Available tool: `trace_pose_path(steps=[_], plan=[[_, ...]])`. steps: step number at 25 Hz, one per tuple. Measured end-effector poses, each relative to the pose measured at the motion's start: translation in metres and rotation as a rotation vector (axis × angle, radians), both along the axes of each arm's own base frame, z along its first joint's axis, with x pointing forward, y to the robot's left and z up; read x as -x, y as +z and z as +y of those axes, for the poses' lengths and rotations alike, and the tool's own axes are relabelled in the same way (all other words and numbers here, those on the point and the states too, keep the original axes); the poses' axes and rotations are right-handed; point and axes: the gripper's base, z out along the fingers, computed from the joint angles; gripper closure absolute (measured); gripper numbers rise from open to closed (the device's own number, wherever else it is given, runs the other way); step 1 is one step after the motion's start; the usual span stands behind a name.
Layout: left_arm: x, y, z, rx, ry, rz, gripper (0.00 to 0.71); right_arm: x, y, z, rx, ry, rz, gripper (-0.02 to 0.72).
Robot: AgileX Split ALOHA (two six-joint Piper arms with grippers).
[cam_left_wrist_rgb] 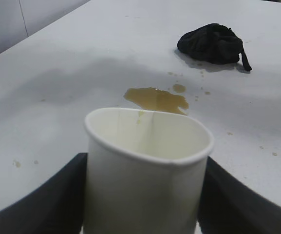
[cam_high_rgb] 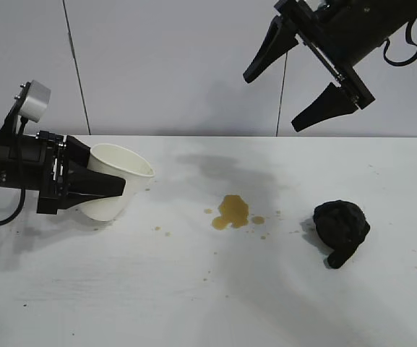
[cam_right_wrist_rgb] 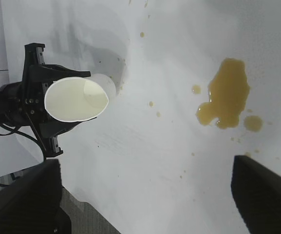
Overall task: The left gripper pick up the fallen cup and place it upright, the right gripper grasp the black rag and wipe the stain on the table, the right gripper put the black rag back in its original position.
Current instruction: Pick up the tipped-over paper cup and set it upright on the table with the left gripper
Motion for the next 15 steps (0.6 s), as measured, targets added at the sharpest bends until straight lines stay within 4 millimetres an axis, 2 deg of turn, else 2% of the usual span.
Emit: trace_pose_path(steps=[5,9,15], plan=[[0.0,0.0,-0.001,-0.001,-0.005,-0.004,0.336,0.002,0.0,0.008,-0.001,0.016,0.003,0.051],[0.001,0.0,-0.003,-0.002,-0.012,-0.007,0.345,0.004,0.0,0.019,-0.001,0.042,0.004,0.051],[0.001,0.0,-0.004,-0.001,-0.015,-0.007,0.345,0.005,0.0,0.023,-0.001,0.051,0.004,0.051]])
